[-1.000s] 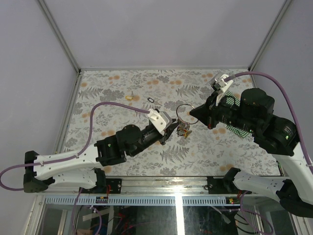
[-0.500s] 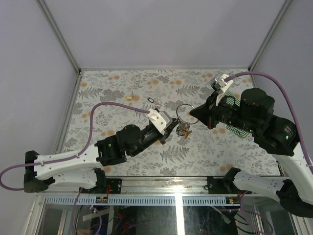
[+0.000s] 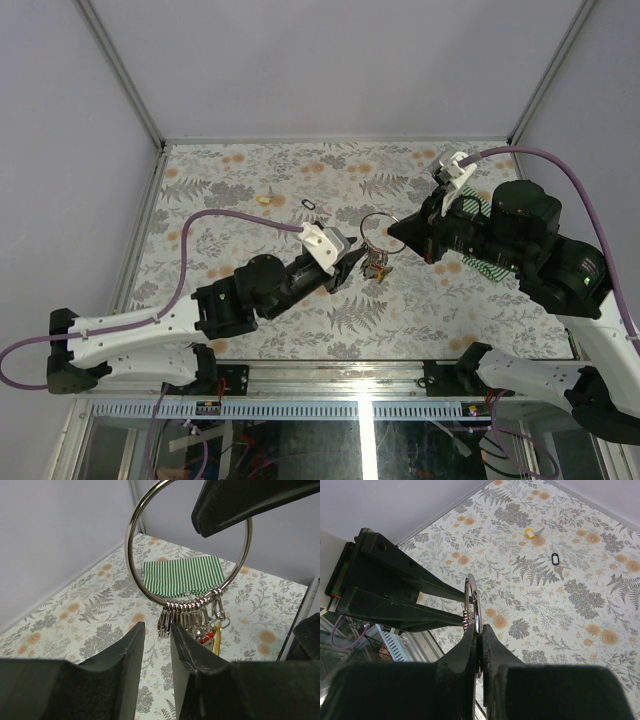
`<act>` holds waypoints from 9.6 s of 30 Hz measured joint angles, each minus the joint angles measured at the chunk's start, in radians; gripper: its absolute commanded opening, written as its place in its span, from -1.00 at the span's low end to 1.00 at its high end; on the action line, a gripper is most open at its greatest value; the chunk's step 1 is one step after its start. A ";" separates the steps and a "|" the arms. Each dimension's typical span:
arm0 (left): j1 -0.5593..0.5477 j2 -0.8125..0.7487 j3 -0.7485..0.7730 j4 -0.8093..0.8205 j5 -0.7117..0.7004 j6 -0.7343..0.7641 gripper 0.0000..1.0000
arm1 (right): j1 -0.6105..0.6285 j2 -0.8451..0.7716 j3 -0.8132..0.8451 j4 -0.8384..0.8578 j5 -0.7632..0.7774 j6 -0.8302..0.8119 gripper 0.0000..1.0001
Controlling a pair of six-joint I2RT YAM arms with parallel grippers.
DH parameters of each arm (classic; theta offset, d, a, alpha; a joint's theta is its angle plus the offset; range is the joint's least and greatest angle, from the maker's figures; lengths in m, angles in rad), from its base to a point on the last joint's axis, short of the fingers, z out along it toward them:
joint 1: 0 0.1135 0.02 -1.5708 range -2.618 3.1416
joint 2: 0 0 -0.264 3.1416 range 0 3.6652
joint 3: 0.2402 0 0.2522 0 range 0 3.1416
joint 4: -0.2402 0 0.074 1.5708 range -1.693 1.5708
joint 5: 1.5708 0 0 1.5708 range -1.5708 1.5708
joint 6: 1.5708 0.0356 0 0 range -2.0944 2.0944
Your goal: Put the keys on the keyring
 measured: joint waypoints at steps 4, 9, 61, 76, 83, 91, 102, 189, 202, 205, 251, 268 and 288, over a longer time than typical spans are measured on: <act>0.000 -0.021 -0.005 0.002 0.031 0.005 -0.39 | 0.000 0.000 0.000 0.000 0.000 0.000 -1.00; -0.001 -0.067 -0.024 0.011 0.049 0.006 -0.38 | 0.000 0.000 0.000 0.000 0.000 0.000 -1.00; -0.005 -0.006 -0.024 0.030 -0.002 0.005 -0.63 | 0.000 -0.002 -0.006 0.000 0.000 0.000 -1.00; -0.004 0.004 -0.023 0.038 0.003 0.005 -0.62 | 0.000 -0.002 -0.006 0.000 0.000 0.000 -1.00; -0.004 0.006 -0.022 0.039 0.003 0.005 -0.61 | 0.000 -0.002 -0.006 0.000 0.000 0.000 -1.00; -0.005 0.007 -0.022 0.044 0.002 0.005 -0.74 | 0.000 -0.002 -0.006 0.001 0.000 0.000 -1.00; -0.005 0.023 -0.016 0.061 0.001 0.005 -0.71 | 0.000 -0.002 -0.008 0.001 -0.001 0.001 -1.00; 0.198 0.207 0.376 -0.871 0.603 -0.122 -1.00 | 0.000 -0.397 -0.752 0.509 -0.211 -0.015 -0.13; 0.198 0.242 0.470 -0.974 0.597 -0.041 -1.00 | 0.000 -0.250 -0.741 0.538 -0.229 0.192 -0.24; 0.198 0.249 0.486 -0.994 0.573 -0.011 -1.00 | 0.000 -0.244 -0.745 0.557 -0.182 0.344 -0.25; 0.158 0.310 0.518 -1.063 0.380 0.110 -1.00 | 0.000 -0.188 -0.985 0.945 -0.166 1.098 -0.74; 0.156 0.257 0.500 -1.014 0.391 0.107 -1.00 | 0.000 -0.229 -0.999 0.967 -0.156 1.114 -0.74; 0.153 0.280 0.505 -1.011 0.383 0.040 -1.00 | 0.000 -0.312 -1.011 0.972 -0.210 0.528 -0.01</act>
